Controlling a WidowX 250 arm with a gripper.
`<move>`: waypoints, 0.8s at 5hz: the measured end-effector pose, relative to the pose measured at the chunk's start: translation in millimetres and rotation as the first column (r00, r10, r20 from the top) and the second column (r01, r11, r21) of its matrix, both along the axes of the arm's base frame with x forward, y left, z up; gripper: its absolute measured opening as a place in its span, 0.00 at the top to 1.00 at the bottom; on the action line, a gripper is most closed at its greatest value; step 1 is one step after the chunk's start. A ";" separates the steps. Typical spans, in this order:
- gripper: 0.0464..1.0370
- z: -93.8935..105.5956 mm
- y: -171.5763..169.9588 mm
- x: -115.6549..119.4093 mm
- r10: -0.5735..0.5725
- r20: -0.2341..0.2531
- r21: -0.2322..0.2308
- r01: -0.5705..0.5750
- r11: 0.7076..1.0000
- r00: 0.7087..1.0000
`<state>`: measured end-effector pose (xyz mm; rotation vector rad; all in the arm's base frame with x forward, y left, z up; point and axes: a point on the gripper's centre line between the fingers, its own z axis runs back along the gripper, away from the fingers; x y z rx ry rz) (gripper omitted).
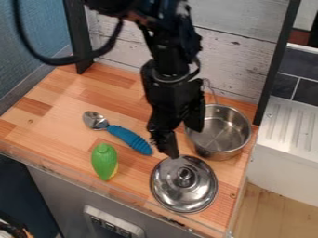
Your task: Move the silver pot to the bottom left side of the table
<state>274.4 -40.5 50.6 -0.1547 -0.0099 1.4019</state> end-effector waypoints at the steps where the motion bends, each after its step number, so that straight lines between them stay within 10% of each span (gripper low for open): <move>1: 0.04 -7.4 -4.6 19.3 -0.023 -0.010 0.010 0.024 1.000 1.000; 3: 0.09 -34.9 -14.9 29.2 -0.085 -0.018 0.090 0.086 0.992 0.996; 4: 0.38 -45.1 -14.1 33.3 -0.077 -0.017 0.102 0.078 0.992 0.997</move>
